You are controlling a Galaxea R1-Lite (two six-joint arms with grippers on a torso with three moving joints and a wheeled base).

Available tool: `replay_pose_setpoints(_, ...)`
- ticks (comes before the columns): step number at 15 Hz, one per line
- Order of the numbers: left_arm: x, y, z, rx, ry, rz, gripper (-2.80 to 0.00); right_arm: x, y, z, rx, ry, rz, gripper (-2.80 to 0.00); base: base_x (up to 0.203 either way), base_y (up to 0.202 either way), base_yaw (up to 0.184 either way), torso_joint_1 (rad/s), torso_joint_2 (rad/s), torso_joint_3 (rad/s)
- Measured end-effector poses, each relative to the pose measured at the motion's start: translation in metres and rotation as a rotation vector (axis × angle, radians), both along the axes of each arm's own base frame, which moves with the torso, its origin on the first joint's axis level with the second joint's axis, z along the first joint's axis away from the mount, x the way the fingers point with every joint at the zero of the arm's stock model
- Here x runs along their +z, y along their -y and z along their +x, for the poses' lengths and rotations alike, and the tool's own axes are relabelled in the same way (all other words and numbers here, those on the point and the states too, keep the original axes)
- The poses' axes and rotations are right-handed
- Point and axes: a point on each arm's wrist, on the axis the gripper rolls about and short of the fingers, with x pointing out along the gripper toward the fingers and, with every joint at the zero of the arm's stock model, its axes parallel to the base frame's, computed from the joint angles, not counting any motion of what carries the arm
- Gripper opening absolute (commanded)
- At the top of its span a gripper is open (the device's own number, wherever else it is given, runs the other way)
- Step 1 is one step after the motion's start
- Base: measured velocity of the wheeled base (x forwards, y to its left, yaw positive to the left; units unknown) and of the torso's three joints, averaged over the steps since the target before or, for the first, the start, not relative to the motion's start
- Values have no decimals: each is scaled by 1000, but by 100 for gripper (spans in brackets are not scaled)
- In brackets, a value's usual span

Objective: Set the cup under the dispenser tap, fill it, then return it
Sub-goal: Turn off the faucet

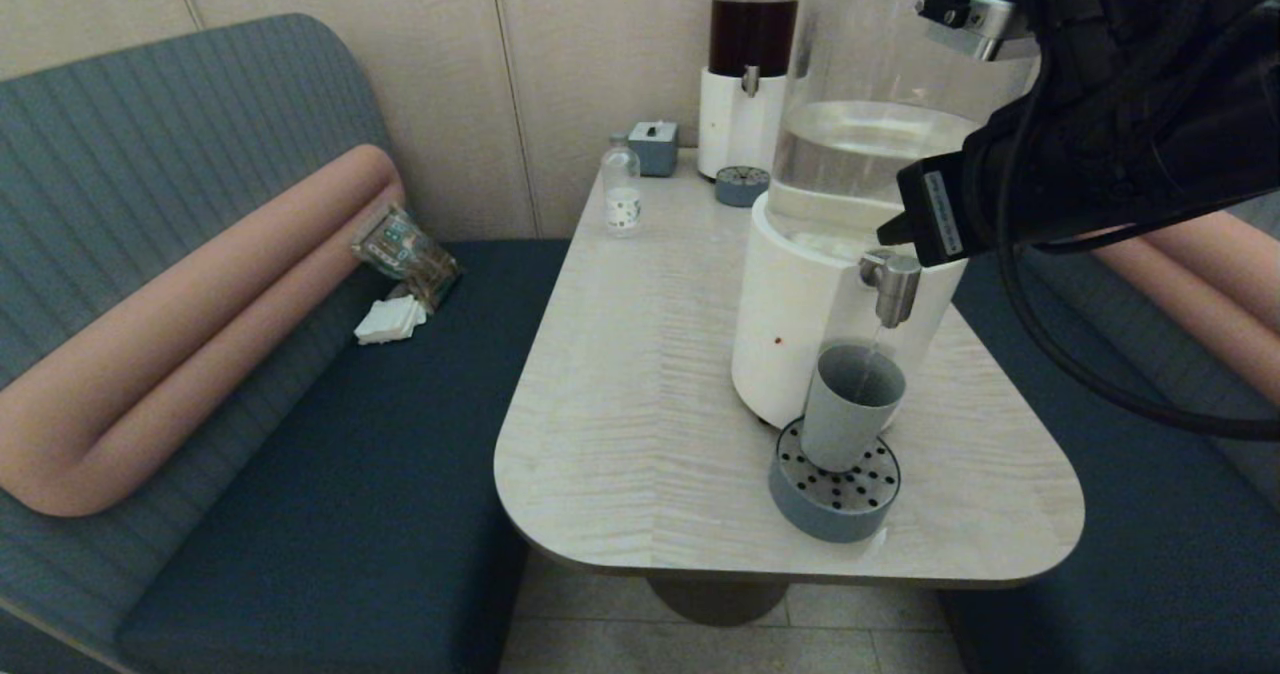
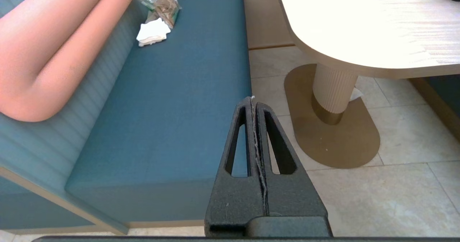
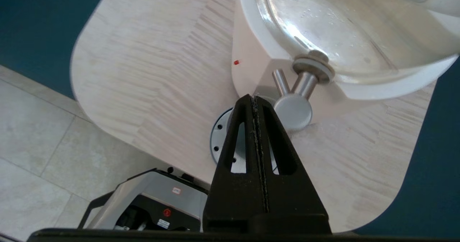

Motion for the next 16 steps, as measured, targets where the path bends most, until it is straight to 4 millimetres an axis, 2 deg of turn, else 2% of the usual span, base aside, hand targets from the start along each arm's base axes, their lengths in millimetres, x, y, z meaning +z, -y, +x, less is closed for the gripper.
replay_pose_setpoints(7,0,0,0,0,0,0,-280,-15,-8,17,-11,-38,-27,-280,0,0,0,0,0,0)
replay_pose_setpoints(16,0,0,0,0,0,0,-280,-20,-13,27,-10,-27,-32,-280,0,0,0,0,0,0)
